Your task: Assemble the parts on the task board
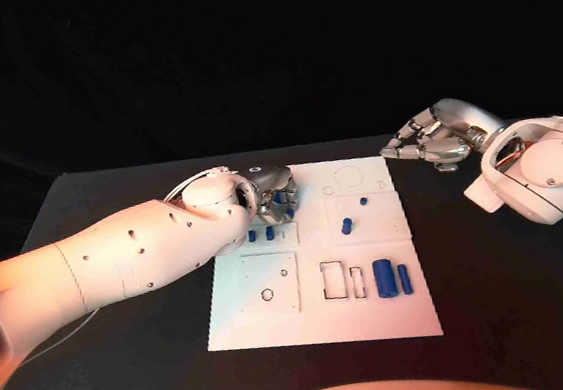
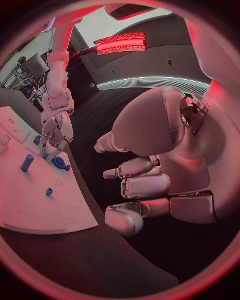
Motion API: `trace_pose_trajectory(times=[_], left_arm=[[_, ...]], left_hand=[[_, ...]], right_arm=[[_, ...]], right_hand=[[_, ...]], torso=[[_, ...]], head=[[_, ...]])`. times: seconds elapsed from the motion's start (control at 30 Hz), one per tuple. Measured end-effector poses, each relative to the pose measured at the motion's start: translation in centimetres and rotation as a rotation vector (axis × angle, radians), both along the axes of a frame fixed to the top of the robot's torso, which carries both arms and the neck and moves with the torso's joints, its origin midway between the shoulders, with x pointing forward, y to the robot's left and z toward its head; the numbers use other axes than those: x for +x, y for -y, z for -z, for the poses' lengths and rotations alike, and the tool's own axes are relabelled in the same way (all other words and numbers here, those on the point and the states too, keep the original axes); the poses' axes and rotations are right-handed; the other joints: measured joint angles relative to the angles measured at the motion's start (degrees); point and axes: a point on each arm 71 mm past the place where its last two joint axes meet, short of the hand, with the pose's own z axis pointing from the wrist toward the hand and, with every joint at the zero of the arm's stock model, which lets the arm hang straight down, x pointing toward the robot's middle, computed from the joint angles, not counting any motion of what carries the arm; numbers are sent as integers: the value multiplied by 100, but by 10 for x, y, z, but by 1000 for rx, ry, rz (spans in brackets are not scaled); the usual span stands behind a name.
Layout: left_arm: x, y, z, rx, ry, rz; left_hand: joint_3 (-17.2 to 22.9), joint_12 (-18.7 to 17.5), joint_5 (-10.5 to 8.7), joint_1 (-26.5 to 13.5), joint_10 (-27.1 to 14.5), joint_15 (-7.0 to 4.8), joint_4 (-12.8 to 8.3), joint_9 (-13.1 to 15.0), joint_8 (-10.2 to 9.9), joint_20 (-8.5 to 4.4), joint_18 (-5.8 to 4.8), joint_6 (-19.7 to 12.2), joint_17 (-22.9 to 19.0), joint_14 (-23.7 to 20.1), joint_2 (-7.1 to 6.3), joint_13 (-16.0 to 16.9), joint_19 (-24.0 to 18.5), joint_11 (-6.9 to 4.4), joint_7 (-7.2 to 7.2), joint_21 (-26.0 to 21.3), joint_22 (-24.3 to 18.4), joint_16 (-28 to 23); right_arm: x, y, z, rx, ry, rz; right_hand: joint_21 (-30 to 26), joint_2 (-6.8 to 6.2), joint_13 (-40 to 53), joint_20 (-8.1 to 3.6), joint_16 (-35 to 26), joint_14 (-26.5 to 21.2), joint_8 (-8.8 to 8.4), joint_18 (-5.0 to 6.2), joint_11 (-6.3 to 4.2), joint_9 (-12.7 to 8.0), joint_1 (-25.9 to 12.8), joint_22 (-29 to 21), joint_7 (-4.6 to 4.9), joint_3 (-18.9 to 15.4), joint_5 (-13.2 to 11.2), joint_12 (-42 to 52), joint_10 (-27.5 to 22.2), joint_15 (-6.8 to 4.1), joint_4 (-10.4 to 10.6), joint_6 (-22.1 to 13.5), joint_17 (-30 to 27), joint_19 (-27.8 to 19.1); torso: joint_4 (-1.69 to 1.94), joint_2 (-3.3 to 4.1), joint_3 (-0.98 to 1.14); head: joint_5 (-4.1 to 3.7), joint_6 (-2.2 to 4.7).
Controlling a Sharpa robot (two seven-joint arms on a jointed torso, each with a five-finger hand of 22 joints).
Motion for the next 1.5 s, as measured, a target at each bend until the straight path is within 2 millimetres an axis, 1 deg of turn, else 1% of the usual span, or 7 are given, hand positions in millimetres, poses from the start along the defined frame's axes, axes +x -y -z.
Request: trace_pose_trajectory(times=[0.33, 0.47, 0.5, 0.57, 0.73, 1.17, 1.5], left_arm=[[0, 1, 0, -4, -5, 0], [-1, 2, 1, -5, -7, 0], [-1, 2, 1, -5, -7, 0], [0, 1, 1, -5, -7, -2], [0, 1, 1, -5, -8, -3], [-4, 3, -2, -30, -15, 0], [-6, -13, -18, -91, -10, -25]], left_hand=[[54, -66, 0, -4, 209, -27, -54, -5, -56, -30, 1, 142, 75, 68, 4, -3, 72, -42, -17, 99, 113, 66], [113, -109, 0, 40, 349, -73, -114, 8, -57, -54, 0, 257, 140, 113, 86, 10, 156, -83, -27, 201, 223, 121], [129, -112, 0, 55, 383, -81, -129, 10, -57, -50, -64, 278, 154, 122, 100, 12, 175, -90, -24, 230, 256, 139], [146, -153, -1, 86, 462, -102, -183, 21, -65, -71, -71, 348, 179, 142, 131, 23, 216, -93, -37, 276, 318, 140], [188, -220, -4, 123, 524, -81, -253, 32, -100, -71, -71, 378, 188, 163, 168, 41, 256, -114, -29, 325, 389, 164], [178, -360, -5, 130, 603, -102, -307, 37, -186, -71, -70, 447, 157, 184, 174, 33, 256, -113, -19, 353, 424, 164], [162, -464, -4, 75, 636, -102, -323, 25, -265, -71, -70, 450, 91, 184, 120, 37, 256, -104, -16, 353, 387, 164]], right_arm=[[0, 0, 0, 0, 0, -1], [0, 0, 0, 0, 0, 0], [0, 0, 0, 0, 0, 0], [0, 0, 0, 0, 0, -1], [0, 0, 0, 0, 0, 0], [0, 0, 0, 0, 0, -1], [1, -2, 1, 0, 0, -2]], right_hand=[[0, 0, 0, 0, 0, 0, 0, 0, 0, 0, 0, 0, 0, 0, 0, 0, 0, 0, 0, 0, 0, 0], [0, 0, 0, 0, 0, 0, 0, 0, 0, 0, 0, 0, 0, 0, 0, 0, 0, 0, 0, 0, 0, 0], [0, 0, 0, 0, 0, 0, 0, 0, 0, 0, 0, 0, 0, -1, 0, 0, 0, 0, 1, 0, 0, 0], [0, 0, 0, 0, 0, 0, 0, 0, 0, 4, 0, 0, 0, -17, 0, 0, 0, 0, 16, 0, 0, 0], [0, 0, 0, 0, 0, 0, 0, 0, 0, 5, 0, 0, 0, -17, 0, 0, 0, 0, 17, 0, 0, 0], [-34, 0, 0, 0, 0, 0, 24, 0, 0, 4, 0, 0, 0, -17, 0, 0, 0, 0, 16, 0, 0, 0], [-34, 0, 0, 0, 0, 0, 23, 0, 0, 4, 0, 0, 0, -16, 0, 0, 0, 0, 16, 0, 0, 0]], torso=[[0, -1, 0], [-1, -1, -1], [-1, -1, 0], [-1, -1, -1], [-1, -3, -2], [5, -8, -3], [26, -36, -3]], head=[[-6, 10], [-12, 12], [-12, 11], [-13, 7], [-16, 10], [-12, 58], [5, 99]])
